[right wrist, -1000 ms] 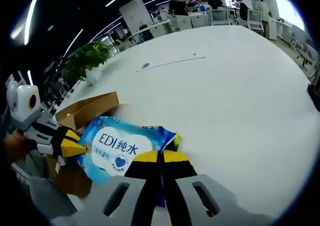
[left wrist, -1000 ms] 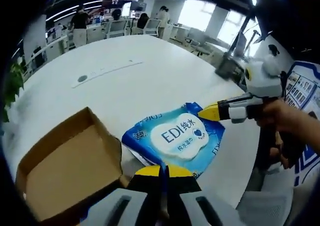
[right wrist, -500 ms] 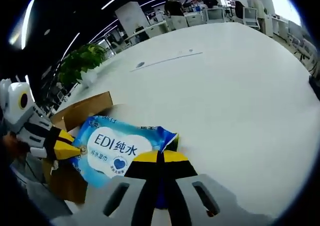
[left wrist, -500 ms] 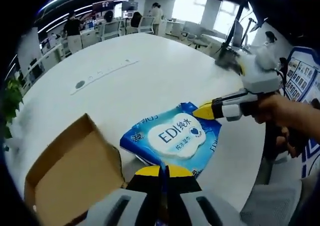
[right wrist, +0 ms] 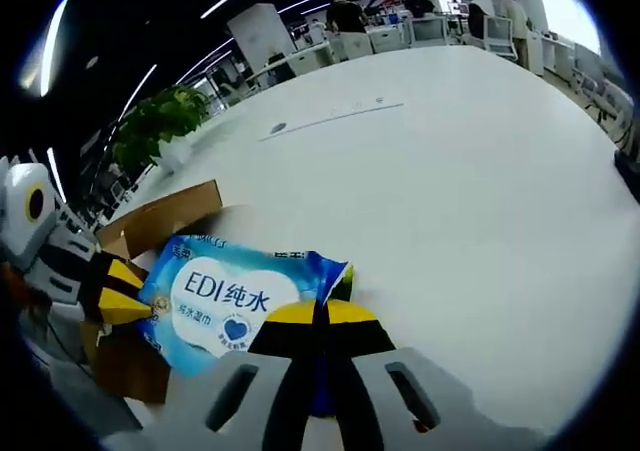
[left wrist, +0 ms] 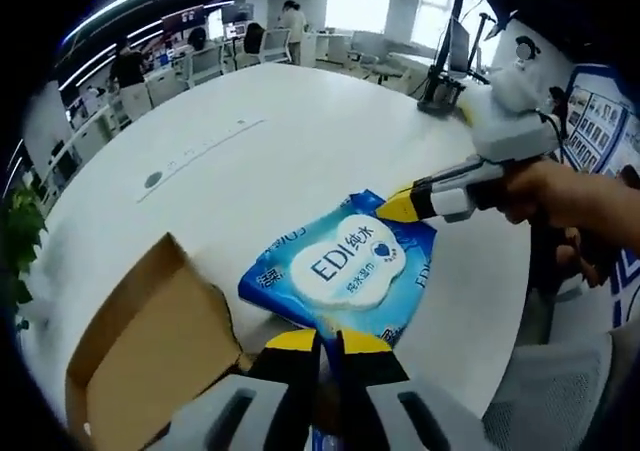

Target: Operate the shoe box by opening the lid, removing the specified soft item, and placing it in the target area until the item is outside and the box remains undamaged.

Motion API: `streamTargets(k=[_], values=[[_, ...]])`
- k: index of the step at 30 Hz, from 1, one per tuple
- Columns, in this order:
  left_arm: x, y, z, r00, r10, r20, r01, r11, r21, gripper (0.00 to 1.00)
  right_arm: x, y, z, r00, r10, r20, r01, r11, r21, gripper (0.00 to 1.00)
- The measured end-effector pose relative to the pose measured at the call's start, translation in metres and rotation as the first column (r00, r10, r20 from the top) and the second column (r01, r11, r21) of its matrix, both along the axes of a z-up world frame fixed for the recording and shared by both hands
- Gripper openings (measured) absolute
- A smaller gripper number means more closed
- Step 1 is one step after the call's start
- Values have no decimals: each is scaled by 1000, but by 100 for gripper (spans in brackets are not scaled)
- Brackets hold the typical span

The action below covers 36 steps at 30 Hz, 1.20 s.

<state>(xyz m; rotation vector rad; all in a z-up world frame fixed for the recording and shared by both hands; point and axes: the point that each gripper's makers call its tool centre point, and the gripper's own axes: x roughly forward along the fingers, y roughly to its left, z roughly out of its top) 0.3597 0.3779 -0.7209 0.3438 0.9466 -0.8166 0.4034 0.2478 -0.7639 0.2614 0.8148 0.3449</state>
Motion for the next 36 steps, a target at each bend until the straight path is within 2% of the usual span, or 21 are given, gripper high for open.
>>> streamTargets(k=[6,12,20,28,30,36], values=[[-1,7,11,1000,9,19,-8,1000,-23,8,-1,1,3,1000,4,10,-3,1000,-9,0],[-7,12,18,999,38,2,-38,997,-61,10,0,3,6,1000,15,25,-14,999,-32,0],[-12,23,29,998,60,24,-57,994,-91,12,0,4,13,999,6,38,-4,999,-34,1],[-17,36,37,996,82,28,-78,989,-124,16,-2,-1,22,999,-3,51,5,999,-47,6],[-20,36,41,996,83,15,-80,986,-147,17,-5,-1,26,999,7,53,-4,999,-53,7],[-27,40,44,997,78,26,-73,986,-152,20,-12,0,38,996,55,74,-48,993,-104,10]])
